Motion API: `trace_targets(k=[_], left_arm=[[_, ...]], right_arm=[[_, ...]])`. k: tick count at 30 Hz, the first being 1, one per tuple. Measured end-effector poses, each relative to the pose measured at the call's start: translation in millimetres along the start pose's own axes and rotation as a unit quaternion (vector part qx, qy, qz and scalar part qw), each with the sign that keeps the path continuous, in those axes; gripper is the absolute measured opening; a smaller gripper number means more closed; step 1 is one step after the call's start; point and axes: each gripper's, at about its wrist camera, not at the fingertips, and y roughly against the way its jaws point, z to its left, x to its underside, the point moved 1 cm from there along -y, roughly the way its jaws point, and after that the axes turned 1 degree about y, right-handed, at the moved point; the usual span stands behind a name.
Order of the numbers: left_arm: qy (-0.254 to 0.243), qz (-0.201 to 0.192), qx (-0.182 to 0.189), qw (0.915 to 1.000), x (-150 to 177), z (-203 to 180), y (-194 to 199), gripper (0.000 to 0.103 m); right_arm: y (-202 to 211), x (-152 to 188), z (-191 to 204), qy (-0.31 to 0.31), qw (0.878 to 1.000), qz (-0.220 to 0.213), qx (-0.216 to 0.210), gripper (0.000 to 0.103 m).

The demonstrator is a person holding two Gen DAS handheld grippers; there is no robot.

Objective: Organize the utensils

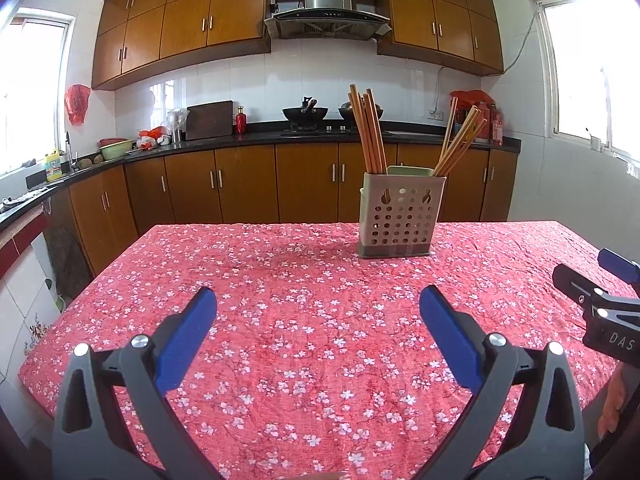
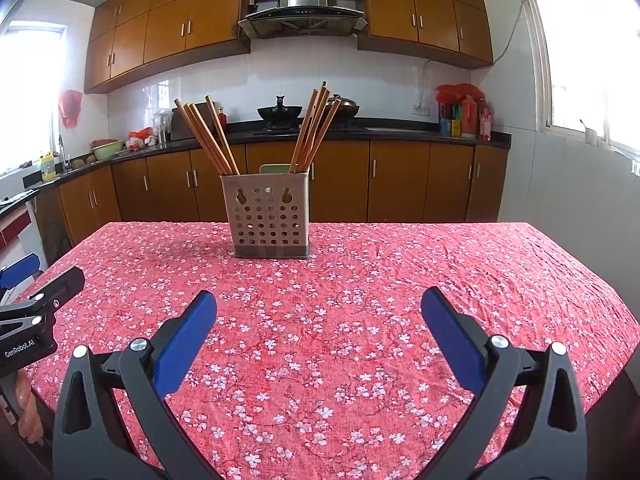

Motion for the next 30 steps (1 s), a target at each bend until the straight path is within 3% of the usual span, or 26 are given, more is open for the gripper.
trace_targets(k=[30], left_arm=[[-0.002, 0.003, 0.005, 1.0, -0.3, -0.5, -5.5, 0.099]], right_arm=[[-1.8, 0.2, 0.5, -0.005, 1.0, 0.002, 0.0, 0.101]])
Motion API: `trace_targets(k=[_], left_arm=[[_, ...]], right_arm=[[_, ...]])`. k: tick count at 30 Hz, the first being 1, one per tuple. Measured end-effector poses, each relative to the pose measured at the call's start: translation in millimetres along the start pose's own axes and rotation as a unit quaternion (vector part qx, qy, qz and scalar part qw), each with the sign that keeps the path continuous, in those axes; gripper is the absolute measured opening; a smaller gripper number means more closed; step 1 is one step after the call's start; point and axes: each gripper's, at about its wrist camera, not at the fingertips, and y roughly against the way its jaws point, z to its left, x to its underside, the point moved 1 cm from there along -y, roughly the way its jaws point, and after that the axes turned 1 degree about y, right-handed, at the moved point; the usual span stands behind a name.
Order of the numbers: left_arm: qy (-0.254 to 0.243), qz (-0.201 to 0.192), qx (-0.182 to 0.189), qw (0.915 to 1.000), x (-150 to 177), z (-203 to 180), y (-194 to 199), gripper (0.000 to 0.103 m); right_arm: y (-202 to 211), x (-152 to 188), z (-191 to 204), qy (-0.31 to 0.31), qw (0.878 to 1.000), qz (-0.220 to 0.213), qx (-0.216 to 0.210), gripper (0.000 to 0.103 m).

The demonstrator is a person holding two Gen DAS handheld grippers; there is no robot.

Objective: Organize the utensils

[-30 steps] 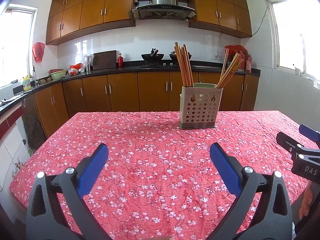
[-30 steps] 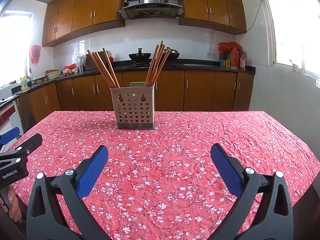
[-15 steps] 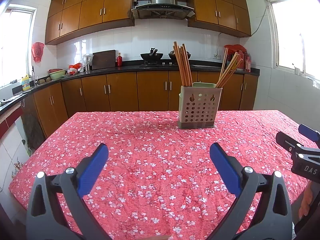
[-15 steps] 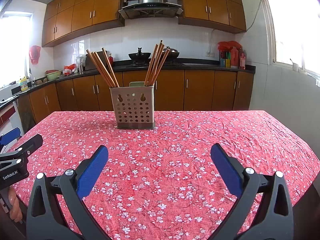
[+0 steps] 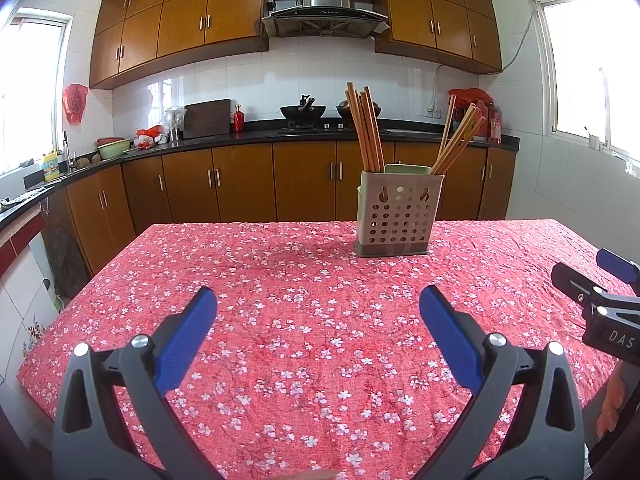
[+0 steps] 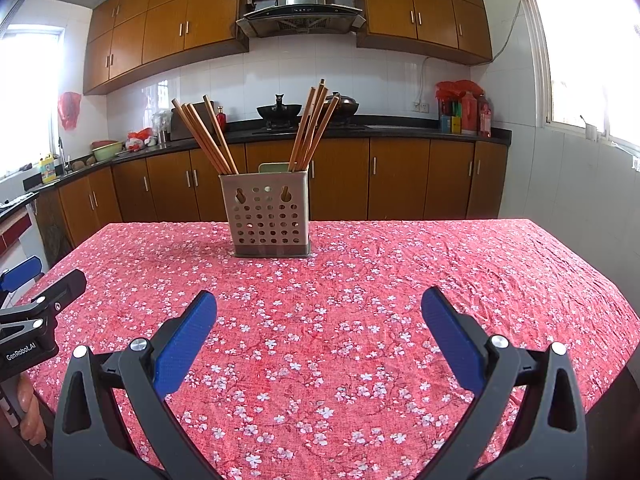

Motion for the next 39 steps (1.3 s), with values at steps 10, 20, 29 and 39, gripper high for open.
trace_targets(k=[10, 20, 29, 39], left_arm=[[0.002, 0.001, 0.0, 1.0, 0.4, 0.0, -1.0, 0.099], [0.001, 0.002, 0.002, 1.0, 3.7, -2.0, -2.3, 0.099], [0.0, 0.004, 0.002, 1.0, 4.6, -2.0, -2.8, 0.099], [0.0, 0.004, 0.003, 1.0, 4.3, -1.2, -2.8, 0.099]], right_arm=[[-0.5, 0.8, 1.8, 0.001, 1.0, 0.001, 0.0, 0.101], [-0.8, 0.6, 1.7, 0.0, 1.0, 0.001, 0.0, 0.101], [-1.4, 1.7, 2.4, -0.001, 1.0, 0.002, -0.001, 0.101], [-1.9, 4.0, 3.1, -0.001, 1.0, 0.003, -0.002, 0.101]])
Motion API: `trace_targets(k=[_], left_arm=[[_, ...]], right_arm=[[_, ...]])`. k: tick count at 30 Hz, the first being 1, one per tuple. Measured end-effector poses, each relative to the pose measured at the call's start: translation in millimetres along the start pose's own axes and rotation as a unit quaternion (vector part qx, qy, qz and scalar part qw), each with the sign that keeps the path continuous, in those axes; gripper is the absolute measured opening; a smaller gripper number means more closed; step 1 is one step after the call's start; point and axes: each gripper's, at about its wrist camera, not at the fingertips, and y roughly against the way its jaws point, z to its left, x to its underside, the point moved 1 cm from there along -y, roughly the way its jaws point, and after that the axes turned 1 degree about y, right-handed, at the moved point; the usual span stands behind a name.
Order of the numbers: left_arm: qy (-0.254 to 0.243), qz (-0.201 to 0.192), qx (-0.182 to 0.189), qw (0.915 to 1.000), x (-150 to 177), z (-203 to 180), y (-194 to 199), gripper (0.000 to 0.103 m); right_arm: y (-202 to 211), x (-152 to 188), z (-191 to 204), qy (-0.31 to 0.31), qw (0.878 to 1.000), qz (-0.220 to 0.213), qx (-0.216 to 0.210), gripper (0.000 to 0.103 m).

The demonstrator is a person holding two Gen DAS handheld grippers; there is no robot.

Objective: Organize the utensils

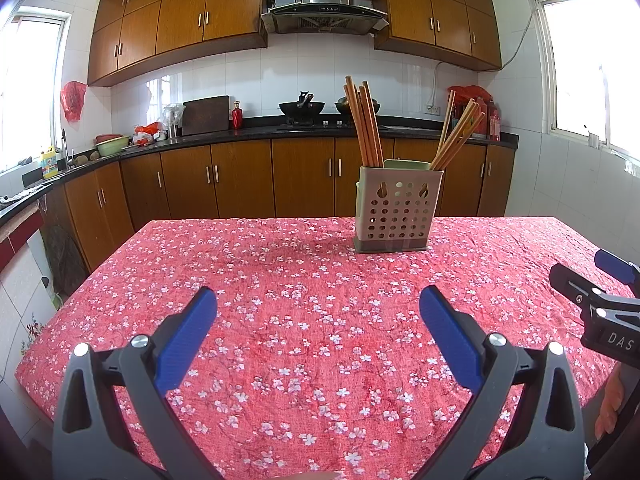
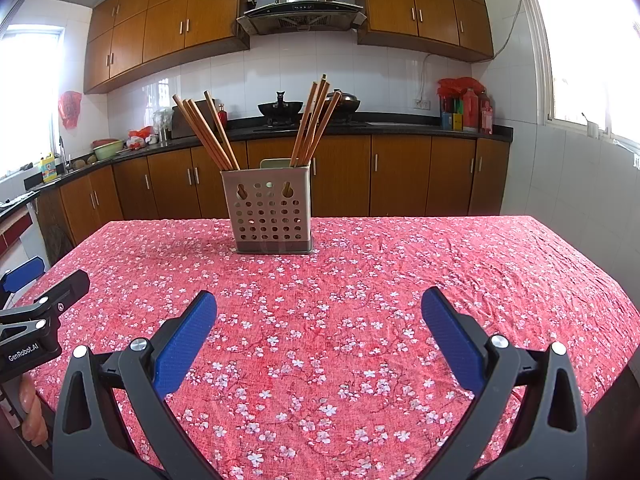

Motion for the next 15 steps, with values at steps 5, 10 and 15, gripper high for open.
trace_targets(k=[5, 10, 15], left_arm=[[0.0, 0.0, 0.001, 1.0, 0.1, -0.3, 0.1, 0.099], [0.0, 0.0, 0.0, 1.0, 0.0, 0.0, -0.2, 0.099], [0.001, 0.001, 0.001, 1.0, 1.1, 1.0, -0.7, 0.099]], right_arm=[[0.2, 0.1, 0.1, 0.0, 1.0, 0.0, 0.0, 0.101], [-0.3, -0.5, -0.9, 0.0, 1.0, 0.0, 0.0, 0.101], [-0.1, -0.2, -0.2, -0.001, 1.0, 0.0, 0.0, 0.101]])
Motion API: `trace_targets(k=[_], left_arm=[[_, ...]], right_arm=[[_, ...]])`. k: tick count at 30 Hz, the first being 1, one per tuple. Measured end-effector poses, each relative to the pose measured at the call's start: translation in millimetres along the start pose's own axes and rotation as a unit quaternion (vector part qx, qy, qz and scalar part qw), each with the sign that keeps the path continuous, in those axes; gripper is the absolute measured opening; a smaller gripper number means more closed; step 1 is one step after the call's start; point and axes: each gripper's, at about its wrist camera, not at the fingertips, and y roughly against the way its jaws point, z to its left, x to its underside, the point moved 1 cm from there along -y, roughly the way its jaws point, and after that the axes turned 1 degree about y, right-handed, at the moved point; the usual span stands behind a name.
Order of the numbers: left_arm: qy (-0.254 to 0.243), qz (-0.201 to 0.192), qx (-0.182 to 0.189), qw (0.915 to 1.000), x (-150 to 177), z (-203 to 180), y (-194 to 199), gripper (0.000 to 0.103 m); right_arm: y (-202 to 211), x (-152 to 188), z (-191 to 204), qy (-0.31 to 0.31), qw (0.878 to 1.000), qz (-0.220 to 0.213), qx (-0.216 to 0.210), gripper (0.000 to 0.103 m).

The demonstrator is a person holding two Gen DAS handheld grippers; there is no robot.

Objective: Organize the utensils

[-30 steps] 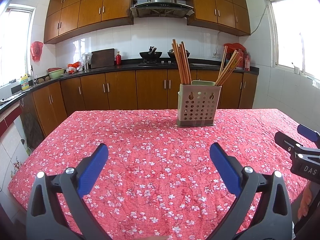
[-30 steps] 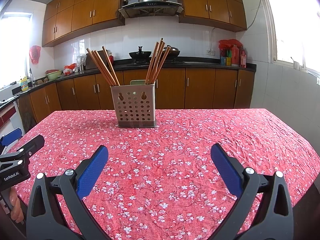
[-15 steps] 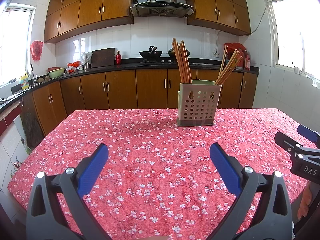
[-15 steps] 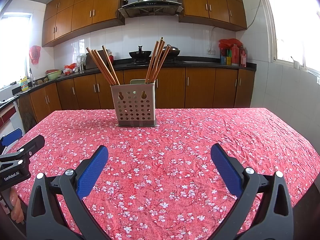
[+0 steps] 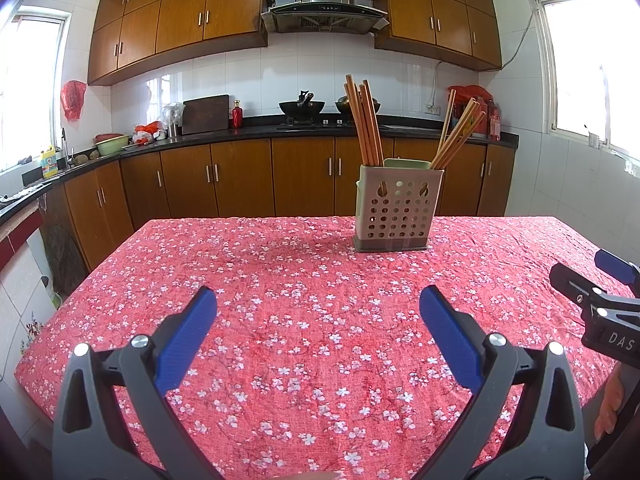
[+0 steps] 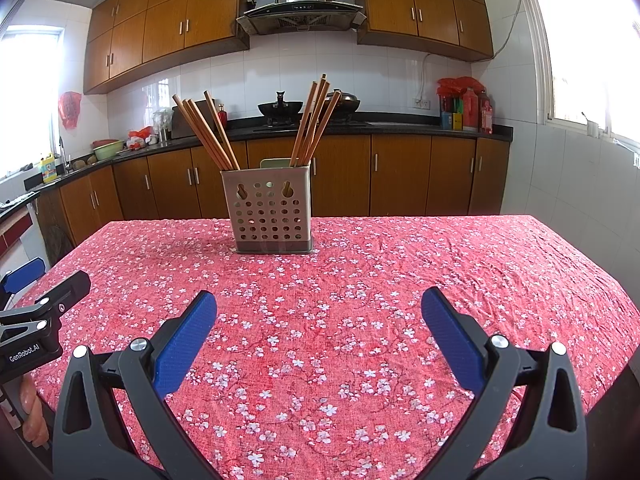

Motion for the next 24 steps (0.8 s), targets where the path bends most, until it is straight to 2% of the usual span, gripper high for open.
trace_targets(k=[24], left_arm=[[0.008, 0.004, -0.004, 1.0, 0.7, 1.4, -1.1, 0.099]], right_arm=[[0.3, 0.6, 0.8, -0.001, 1.0, 0.0, 0.0, 0.101]])
